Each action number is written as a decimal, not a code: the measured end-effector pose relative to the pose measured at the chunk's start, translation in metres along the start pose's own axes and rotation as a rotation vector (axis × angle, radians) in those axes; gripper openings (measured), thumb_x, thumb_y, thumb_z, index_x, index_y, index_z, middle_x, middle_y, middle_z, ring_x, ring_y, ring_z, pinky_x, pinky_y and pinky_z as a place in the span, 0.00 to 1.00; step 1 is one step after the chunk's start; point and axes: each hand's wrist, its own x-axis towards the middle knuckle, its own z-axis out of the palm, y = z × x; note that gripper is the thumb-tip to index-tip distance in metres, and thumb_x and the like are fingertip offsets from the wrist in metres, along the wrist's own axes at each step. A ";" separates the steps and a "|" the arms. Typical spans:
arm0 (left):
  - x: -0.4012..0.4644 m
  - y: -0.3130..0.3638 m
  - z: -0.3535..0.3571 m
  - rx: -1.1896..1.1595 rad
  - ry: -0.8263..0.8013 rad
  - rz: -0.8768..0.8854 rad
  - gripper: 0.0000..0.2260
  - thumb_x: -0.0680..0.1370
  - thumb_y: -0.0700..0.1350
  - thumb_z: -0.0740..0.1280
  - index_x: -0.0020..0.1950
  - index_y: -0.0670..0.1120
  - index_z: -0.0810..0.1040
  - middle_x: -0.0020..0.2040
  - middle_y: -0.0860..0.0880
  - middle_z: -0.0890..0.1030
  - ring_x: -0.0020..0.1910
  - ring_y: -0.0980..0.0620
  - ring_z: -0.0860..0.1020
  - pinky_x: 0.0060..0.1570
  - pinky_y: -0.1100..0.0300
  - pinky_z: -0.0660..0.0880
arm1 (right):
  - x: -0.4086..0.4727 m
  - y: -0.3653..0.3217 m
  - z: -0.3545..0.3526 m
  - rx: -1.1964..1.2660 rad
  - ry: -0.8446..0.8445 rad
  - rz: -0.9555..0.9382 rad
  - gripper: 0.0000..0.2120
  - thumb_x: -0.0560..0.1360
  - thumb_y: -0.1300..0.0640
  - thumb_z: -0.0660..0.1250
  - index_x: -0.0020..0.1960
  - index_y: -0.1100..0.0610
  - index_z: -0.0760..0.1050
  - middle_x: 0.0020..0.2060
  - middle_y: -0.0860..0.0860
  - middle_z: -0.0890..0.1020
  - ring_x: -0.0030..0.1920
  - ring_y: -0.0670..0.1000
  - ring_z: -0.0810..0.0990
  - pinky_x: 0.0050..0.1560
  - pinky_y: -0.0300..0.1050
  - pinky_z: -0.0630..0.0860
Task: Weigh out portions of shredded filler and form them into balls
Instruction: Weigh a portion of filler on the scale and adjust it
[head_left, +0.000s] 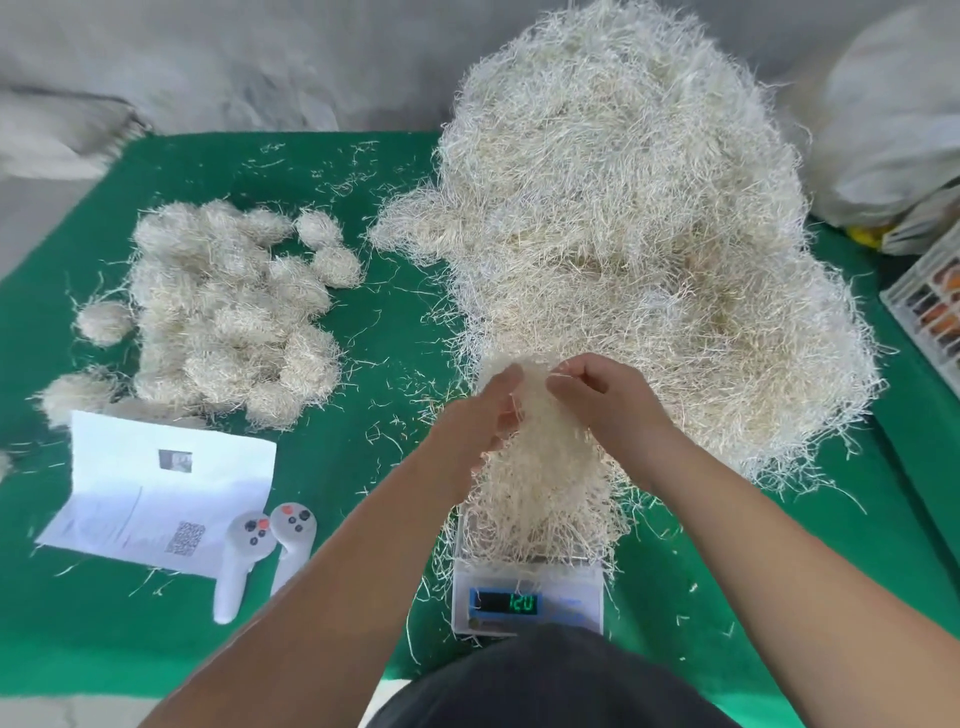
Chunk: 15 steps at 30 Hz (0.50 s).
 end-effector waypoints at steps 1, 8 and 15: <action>0.002 0.002 0.002 -0.036 -0.017 0.023 0.25 0.73 0.70 0.68 0.53 0.51 0.86 0.49 0.53 0.85 0.45 0.51 0.74 0.52 0.50 0.71 | -0.003 -0.005 -0.002 0.023 -0.019 0.016 0.08 0.81 0.50 0.69 0.45 0.51 0.82 0.33 0.45 0.77 0.30 0.45 0.70 0.29 0.33 0.66; -0.002 0.012 0.010 -0.266 -0.055 0.232 0.19 0.79 0.58 0.71 0.61 0.45 0.81 0.57 0.47 0.86 0.52 0.50 0.79 0.64 0.47 0.71 | -0.004 -0.013 -0.015 0.153 -0.021 0.064 0.09 0.79 0.54 0.70 0.41 0.53 0.79 0.36 0.51 0.78 0.37 0.49 0.74 0.42 0.47 0.70; 0.000 -0.007 -0.007 -0.172 0.026 0.226 0.16 0.82 0.59 0.65 0.63 0.50 0.78 0.52 0.51 0.80 0.54 0.58 0.75 0.71 0.43 0.68 | 0.012 0.000 -0.037 0.536 0.133 0.266 0.02 0.80 0.58 0.67 0.49 0.55 0.78 0.42 0.50 0.76 0.36 0.46 0.72 0.38 0.42 0.72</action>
